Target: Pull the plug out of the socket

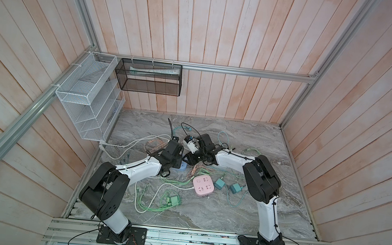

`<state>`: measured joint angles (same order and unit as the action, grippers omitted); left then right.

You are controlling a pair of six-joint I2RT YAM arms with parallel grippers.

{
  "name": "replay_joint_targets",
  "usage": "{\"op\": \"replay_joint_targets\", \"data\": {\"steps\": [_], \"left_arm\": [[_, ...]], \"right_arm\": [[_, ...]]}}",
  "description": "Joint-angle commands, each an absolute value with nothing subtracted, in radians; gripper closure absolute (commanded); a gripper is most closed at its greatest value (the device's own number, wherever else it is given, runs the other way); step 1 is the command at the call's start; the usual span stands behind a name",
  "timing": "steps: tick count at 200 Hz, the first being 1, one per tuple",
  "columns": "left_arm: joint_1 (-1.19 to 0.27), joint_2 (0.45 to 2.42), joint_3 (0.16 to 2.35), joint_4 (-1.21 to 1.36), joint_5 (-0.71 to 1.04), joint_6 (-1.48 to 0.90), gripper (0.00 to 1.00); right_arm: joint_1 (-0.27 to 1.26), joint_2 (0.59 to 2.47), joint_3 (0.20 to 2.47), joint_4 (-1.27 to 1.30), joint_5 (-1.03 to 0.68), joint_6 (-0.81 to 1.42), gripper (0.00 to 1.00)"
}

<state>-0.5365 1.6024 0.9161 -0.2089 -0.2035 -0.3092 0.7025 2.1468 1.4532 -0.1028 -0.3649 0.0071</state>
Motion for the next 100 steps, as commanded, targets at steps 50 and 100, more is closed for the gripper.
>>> {"op": "replay_joint_targets", "data": {"steps": [50, 100], "left_arm": [[-0.509, 1.518, 0.848, -0.187, -0.167, -0.336, 0.84], [-0.469, 1.468, 0.797, -0.196, -0.134, -0.379, 0.84]], "right_arm": [[0.681, 2.237, 1.389, -0.246, -0.265, 0.011, 0.58], [0.673, 2.236, 1.379, -0.239, -0.26, 0.016, 0.57]]}}
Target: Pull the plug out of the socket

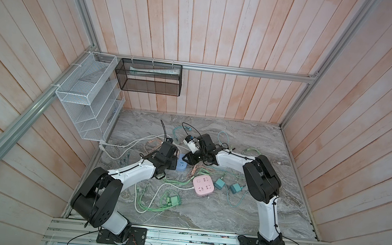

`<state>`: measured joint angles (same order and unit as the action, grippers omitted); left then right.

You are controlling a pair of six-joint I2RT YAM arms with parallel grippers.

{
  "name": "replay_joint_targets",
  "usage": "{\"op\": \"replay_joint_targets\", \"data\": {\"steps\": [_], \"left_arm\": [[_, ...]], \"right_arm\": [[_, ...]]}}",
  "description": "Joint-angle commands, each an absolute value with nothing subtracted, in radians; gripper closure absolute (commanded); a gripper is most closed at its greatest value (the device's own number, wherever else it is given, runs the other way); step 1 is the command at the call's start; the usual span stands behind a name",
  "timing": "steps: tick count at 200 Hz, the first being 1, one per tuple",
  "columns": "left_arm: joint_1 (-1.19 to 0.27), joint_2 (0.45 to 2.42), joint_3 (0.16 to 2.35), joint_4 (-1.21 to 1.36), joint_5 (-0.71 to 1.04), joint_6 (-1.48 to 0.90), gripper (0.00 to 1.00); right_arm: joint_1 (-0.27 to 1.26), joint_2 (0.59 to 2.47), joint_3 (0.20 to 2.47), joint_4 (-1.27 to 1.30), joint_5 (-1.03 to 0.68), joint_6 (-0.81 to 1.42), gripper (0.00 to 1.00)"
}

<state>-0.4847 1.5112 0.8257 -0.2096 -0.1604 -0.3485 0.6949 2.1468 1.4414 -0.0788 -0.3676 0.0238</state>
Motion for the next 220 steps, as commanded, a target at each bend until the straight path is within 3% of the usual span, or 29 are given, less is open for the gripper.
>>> {"op": "replay_joint_targets", "data": {"steps": [1, 106, 176, 220], "left_arm": [[-0.468, 1.467, 0.796, -0.196, -0.133, -0.379, 0.84], [-0.388, 1.459, 0.742, -0.213, -0.093, -0.414, 0.83], [-0.386, 1.462, 0.724, -0.163, -0.052, -0.437, 0.57], [-0.385, 1.469, 0.709, -0.144, -0.052, -0.44, 0.54]], "right_arm": [[0.673, 2.236, 1.379, -0.239, -0.261, 0.016, 0.57], [0.653, 2.217, 1.355, -0.208, -0.29, 0.034, 0.57], [0.654, 2.203, 1.348, -0.178, -0.347, 0.031, 0.56], [0.653, 2.209, 1.358, -0.187, -0.348, 0.026, 0.56]]}}
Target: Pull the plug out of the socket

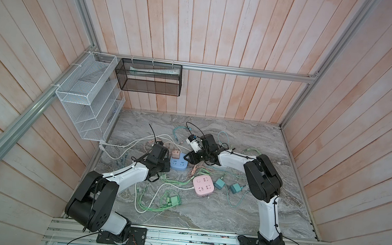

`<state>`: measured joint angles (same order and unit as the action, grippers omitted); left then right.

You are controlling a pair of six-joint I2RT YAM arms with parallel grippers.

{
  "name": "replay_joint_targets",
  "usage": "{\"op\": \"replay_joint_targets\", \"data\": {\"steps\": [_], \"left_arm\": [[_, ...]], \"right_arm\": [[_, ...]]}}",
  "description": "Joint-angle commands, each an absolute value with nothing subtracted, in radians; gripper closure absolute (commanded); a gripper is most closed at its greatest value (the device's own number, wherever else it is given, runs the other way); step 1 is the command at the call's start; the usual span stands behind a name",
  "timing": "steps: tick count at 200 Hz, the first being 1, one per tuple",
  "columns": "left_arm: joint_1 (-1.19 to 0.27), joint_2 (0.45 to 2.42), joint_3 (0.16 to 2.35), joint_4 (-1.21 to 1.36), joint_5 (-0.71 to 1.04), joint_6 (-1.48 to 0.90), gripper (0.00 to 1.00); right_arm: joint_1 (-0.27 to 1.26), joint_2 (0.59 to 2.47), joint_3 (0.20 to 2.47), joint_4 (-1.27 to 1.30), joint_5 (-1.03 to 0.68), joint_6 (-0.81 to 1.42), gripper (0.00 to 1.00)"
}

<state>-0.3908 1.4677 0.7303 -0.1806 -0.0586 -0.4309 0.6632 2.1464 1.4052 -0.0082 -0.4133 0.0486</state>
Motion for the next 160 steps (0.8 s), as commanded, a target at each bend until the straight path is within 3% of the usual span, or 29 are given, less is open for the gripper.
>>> {"op": "replay_joint_targets", "data": {"steps": [1, 66, 124, 160], "left_arm": [[-0.385, 1.47, 0.709, -0.142, -0.052, -0.44, 0.54], [-0.361, 1.481, 0.694, -0.09, -0.003, -0.455, 0.54], [-0.357, 1.476, 0.655, -0.077, 0.008, -0.457, 0.32], [-0.358, 1.47, 0.651, -0.08, -0.003, -0.488, 0.31]], "right_arm": [[0.653, 2.21, 1.358, -0.187, -0.348, 0.027, 0.56], [0.653, 2.198, 1.334, -0.181, -0.336, 0.032, 0.56], [0.653, 2.199, 1.341, -0.183, -0.336, 0.034, 0.56], [0.653, 2.193, 1.339, -0.185, -0.328, 0.034, 0.56]]}}
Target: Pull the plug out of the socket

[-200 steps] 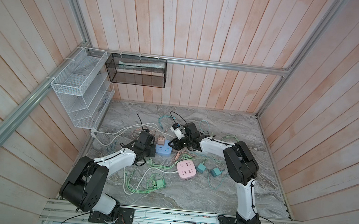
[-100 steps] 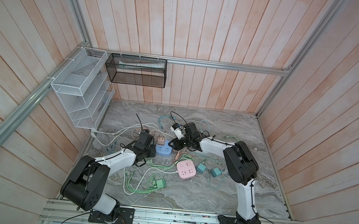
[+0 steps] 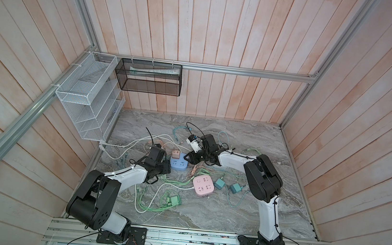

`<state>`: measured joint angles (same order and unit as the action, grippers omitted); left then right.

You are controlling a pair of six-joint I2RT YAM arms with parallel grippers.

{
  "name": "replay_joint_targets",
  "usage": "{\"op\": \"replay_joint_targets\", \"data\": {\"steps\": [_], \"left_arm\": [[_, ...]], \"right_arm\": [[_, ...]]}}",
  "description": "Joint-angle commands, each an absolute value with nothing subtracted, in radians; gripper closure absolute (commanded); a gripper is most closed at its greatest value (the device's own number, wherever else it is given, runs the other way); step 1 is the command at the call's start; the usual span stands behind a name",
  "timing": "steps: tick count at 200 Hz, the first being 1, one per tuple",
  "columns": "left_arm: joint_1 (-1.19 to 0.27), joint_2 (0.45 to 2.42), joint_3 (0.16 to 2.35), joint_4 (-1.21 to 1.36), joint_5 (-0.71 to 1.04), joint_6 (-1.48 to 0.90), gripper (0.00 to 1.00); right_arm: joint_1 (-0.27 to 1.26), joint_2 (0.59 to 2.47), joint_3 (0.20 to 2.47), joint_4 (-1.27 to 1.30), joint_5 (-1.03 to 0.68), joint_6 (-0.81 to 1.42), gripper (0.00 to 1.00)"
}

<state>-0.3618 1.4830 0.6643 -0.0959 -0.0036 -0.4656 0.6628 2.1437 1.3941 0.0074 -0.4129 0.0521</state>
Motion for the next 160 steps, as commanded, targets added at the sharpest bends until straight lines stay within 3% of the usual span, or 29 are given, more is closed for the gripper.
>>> {"op": "replay_joint_targets", "data": {"steps": [1, 50, 160], "left_arm": [[-0.357, 1.469, 0.651, -0.08, -0.004, -0.489, 0.31], [-0.36, 1.411, 0.651, -0.15, -0.063, -0.511, 0.23], [-0.402, 1.296, 0.688, -0.292, -0.192, -0.566, 0.2]], "right_arm": [[0.653, 2.193, 1.338, -0.185, -0.328, 0.034, 0.56], [0.654, 2.196, 1.34, -0.186, -0.327, 0.034, 0.56], [0.655, 2.199, 1.361, -0.192, -0.348, 0.022, 0.54]]}}
